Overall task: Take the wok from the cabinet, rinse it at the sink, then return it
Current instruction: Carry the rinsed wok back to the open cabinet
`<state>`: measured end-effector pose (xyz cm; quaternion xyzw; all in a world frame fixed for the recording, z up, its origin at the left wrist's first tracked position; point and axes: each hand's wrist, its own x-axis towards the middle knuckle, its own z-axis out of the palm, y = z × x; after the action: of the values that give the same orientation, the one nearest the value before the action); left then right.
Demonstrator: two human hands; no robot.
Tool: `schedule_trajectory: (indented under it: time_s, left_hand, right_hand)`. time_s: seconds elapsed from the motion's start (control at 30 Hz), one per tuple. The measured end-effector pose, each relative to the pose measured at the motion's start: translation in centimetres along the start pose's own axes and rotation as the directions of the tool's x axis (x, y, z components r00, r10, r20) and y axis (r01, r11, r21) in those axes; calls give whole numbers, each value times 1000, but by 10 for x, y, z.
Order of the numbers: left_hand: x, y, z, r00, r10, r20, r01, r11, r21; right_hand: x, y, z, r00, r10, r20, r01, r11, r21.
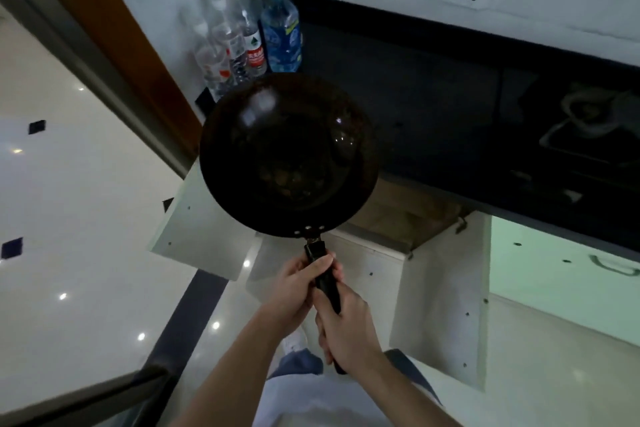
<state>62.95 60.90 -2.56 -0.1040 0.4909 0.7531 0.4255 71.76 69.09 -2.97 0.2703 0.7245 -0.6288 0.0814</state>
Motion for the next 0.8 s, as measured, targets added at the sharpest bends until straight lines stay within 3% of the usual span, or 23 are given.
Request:
schedule_trajectory:
  time_s: [0.17,0.5,0.8]
  left_hand:
    - [19,25,1,989,-91,114,92,996,3]
    - [77,45,35,951,-227,208,199,969,148]
    - [167,73,90,915,-342,212,312,936,164]
  right_hand:
    - [10,-18,11,987,60,-146,-59,998,12]
    - [45,-31,-10,919,111,-379,-95,994,62]
    - [121,-48,-67,887,136,-441,-75,986,151]
